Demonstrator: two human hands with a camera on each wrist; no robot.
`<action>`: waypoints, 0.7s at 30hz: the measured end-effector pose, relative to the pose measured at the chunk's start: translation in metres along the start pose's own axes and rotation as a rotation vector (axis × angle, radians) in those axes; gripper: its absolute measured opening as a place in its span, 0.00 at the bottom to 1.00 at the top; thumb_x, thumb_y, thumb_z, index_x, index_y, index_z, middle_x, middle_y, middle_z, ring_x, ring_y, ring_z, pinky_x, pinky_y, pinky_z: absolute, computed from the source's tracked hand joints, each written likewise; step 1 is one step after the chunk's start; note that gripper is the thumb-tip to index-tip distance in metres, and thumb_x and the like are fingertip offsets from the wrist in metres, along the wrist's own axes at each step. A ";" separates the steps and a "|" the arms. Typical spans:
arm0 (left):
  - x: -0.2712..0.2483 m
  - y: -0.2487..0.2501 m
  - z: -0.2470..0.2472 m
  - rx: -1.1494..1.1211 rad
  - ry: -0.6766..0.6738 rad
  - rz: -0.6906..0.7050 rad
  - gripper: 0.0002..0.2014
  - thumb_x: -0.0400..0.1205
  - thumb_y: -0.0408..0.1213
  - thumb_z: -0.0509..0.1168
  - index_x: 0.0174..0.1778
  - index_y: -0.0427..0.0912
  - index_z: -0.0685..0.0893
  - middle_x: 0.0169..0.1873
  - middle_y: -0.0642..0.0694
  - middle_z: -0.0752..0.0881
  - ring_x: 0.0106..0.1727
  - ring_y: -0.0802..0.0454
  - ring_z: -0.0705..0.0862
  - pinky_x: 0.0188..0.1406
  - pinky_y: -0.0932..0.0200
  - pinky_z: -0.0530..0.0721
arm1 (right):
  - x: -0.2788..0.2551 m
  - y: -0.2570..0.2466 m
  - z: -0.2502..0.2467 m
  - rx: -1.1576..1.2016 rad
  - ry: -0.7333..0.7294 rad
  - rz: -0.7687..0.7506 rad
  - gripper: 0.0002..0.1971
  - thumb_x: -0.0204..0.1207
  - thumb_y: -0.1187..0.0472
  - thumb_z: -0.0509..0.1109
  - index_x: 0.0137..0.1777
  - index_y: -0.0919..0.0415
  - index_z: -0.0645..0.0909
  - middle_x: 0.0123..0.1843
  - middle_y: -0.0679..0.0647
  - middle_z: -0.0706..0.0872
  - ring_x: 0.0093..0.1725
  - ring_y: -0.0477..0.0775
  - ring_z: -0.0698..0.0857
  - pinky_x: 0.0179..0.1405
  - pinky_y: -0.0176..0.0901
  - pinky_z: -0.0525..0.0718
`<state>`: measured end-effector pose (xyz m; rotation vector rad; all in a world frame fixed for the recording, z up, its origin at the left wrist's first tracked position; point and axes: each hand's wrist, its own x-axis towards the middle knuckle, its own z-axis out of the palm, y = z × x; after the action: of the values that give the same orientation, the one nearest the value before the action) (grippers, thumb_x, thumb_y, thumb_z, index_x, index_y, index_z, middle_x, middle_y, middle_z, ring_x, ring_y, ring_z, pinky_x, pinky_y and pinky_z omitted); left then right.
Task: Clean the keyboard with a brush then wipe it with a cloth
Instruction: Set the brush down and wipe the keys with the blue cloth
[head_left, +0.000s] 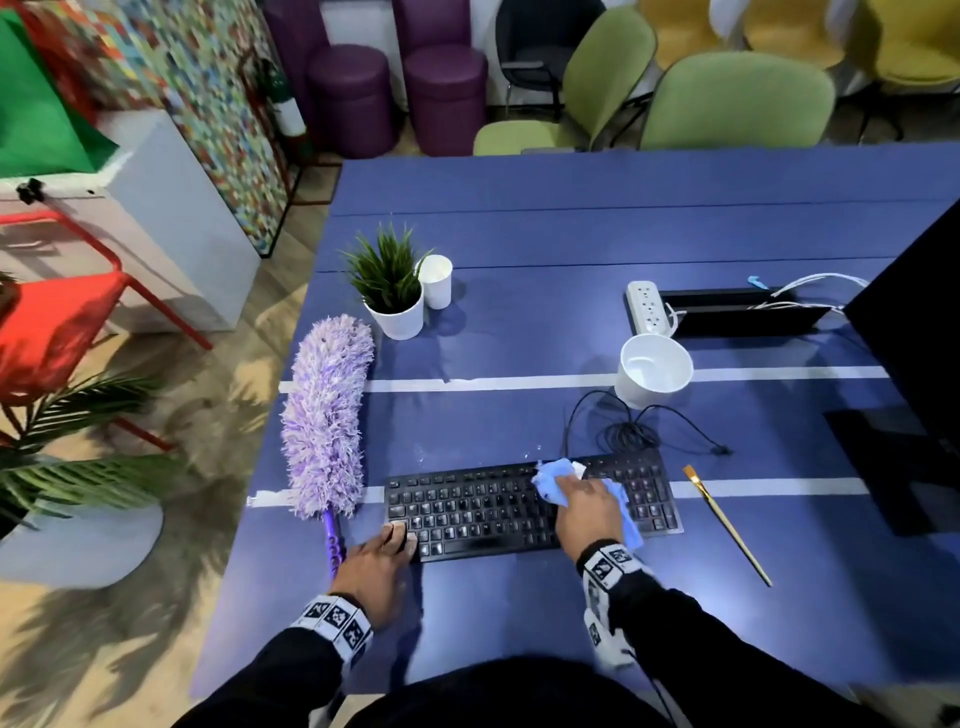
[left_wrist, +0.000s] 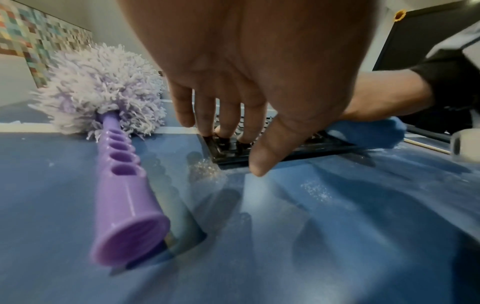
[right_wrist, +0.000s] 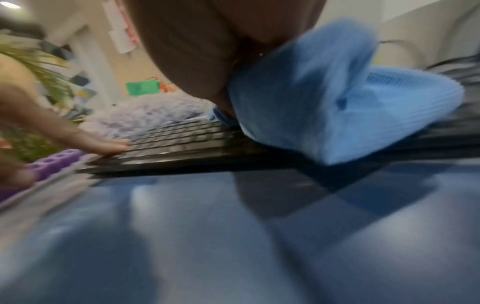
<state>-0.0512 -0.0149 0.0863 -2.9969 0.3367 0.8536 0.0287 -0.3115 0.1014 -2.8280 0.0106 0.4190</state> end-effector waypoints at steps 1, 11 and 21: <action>-0.002 0.001 -0.005 0.034 -0.001 0.035 0.37 0.49 0.48 0.78 0.59 0.47 0.88 0.59 0.46 0.88 0.57 0.45 0.90 0.44 0.52 0.91 | -0.001 -0.017 0.008 -0.049 -0.079 -0.030 0.23 0.45 0.68 0.77 0.45 0.59 0.85 0.39 0.58 0.89 0.38 0.63 0.87 0.35 0.52 0.86; -0.011 -0.007 -0.017 -0.056 -0.031 0.072 0.48 0.53 0.59 0.73 0.74 0.48 0.77 0.76 0.46 0.77 0.76 0.51 0.75 0.67 0.55 0.81 | 0.005 -0.096 0.033 -0.226 -0.106 -0.473 0.18 0.56 0.67 0.69 0.47 0.52 0.84 0.49 0.51 0.88 0.47 0.59 0.83 0.44 0.52 0.83; -0.004 -0.022 -0.009 -0.114 -0.025 0.184 0.51 0.63 0.59 0.65 0.84 0.49 0.57 0.85 0.44 0.56 0.86 0.46 0.56 0.83 0.48 0.63 | 0.012 -0.157 0.065 -0.201 -0.118 -0.407 0.21 0.35 0.65 0.79 0.32 0.51 0.85 0.33 0.54 0.82 0.30 0.57 0.84 0.24 0.44 0.78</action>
<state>-0.0453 0.0070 0.0946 -3.0934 0.5904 0.9531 0.0299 -0.1426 0.0817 -2.8863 -0.6526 0.5128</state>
